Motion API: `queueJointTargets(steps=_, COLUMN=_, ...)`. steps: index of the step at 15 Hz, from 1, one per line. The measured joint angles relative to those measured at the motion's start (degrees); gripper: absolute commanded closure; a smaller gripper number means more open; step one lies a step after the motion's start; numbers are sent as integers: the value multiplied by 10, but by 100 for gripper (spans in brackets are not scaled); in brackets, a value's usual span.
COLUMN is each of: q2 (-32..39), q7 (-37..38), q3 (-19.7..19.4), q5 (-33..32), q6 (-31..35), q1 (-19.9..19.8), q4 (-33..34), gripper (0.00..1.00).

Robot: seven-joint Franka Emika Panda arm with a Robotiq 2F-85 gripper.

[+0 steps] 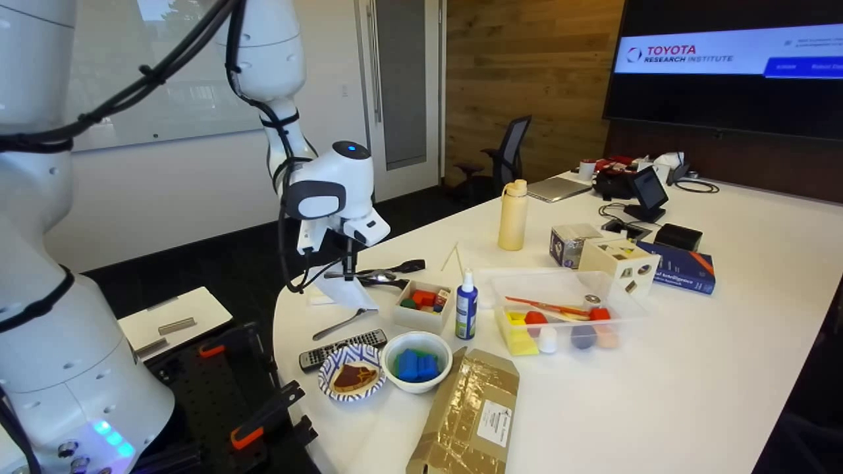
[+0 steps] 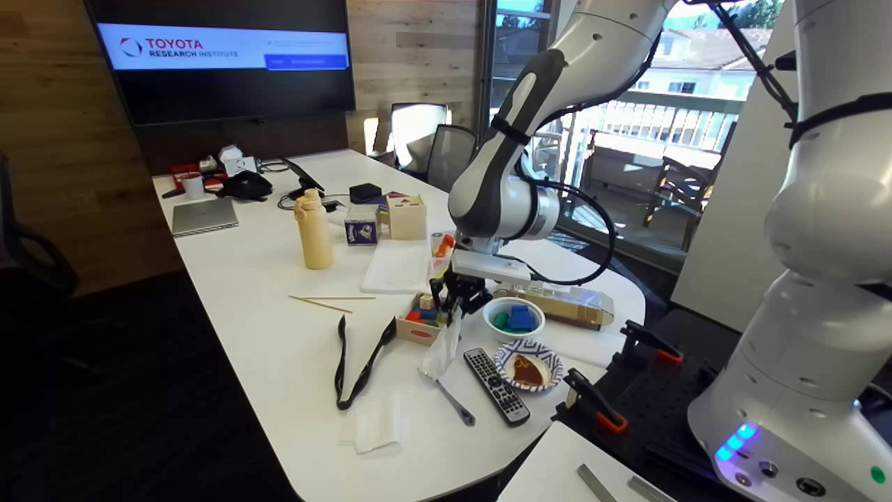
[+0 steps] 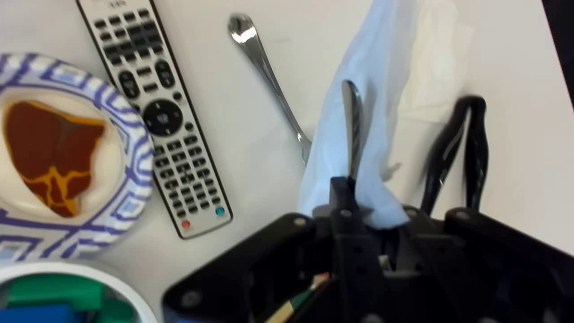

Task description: Pick up the spoon, use it to stir the blocks in the white bowl then place the spoon back

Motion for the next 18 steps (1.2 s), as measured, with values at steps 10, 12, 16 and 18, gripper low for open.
queueJointTargets(steps=10, q2=12, q7=334, q3=-290, q5=-310, q6=-267, q1=428, q4=95, gripper=98)
queueJointTargets(steps=12, q2=39, q7=353, q3=-295, q5=-340, q6=-294, q1=451, q4=134, gripper=98)
queueJointTargets(steps=16, q2=112, q7=358, q3=-296, q5=-365, q6=-300, q1=461, q4=196, gripper=98)
queueJointTargets(steps=18, q2=146, q7=358, q3=-299, q5=-373, q6=-297, q1=463, q4=222, gripper=98)
